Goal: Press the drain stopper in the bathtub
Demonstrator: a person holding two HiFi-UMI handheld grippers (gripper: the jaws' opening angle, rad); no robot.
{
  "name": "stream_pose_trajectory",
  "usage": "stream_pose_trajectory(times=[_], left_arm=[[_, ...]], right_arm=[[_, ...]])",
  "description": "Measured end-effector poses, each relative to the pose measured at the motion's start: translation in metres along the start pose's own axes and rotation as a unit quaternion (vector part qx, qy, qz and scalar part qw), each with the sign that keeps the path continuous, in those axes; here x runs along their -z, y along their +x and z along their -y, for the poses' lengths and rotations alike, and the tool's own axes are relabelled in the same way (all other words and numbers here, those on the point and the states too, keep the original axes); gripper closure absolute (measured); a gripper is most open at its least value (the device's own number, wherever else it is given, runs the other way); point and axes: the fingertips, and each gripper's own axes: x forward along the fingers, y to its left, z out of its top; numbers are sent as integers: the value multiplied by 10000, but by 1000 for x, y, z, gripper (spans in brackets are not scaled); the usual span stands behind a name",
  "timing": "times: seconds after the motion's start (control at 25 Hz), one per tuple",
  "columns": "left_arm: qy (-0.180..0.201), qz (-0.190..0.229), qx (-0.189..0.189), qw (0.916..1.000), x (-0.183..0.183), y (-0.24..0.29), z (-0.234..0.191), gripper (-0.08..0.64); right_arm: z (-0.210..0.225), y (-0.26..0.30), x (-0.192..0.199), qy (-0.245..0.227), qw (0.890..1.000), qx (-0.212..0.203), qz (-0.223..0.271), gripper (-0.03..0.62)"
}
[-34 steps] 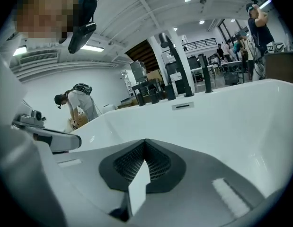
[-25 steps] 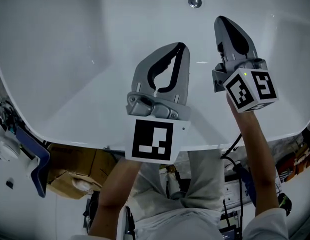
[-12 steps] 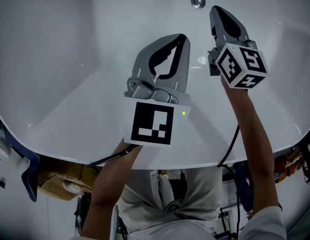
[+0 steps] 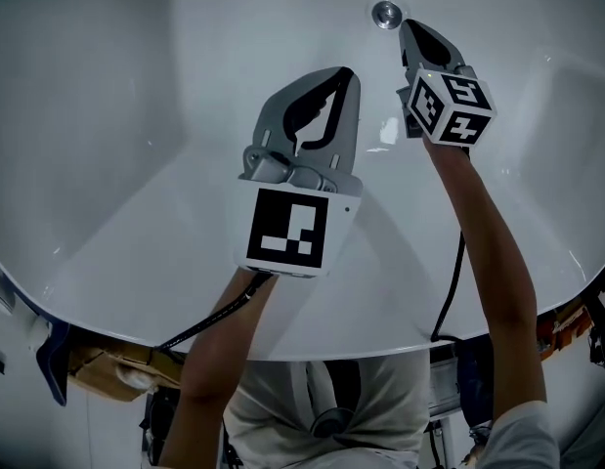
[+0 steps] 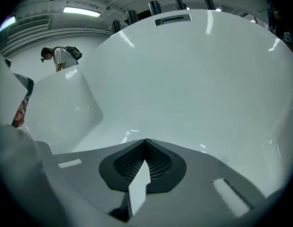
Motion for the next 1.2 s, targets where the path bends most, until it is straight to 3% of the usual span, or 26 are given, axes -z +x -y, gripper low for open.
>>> stream_pose_trajectory(times=[0.28, 0.44, 0.68, 0.92, 1.2], left_arm=[[90, -13, 24, 10000, 7, 10, -2, 558], [34, -47, 58, 10000, 8, 15, -3, 558], [-150, -243, -37, 9996, 27, 31, -8, 558], [-231, -424, 206, 9986, 43, 63, -6, 558], [-231, -543, 0, 9983, 63, 66, -29, 558]], right_arm=[[29, 59, 43, -224, 9983, 169, -520, 589], [41, 82, 63, -43, 9964, 248, -805, 589], [47, 98, 76, 72, 9949, 275, -972, 589], [48, 109, 87, 139, 9938, 336, -1051, 589], [59, 120, 98, 110, 9896, 451, -1362, 591]])
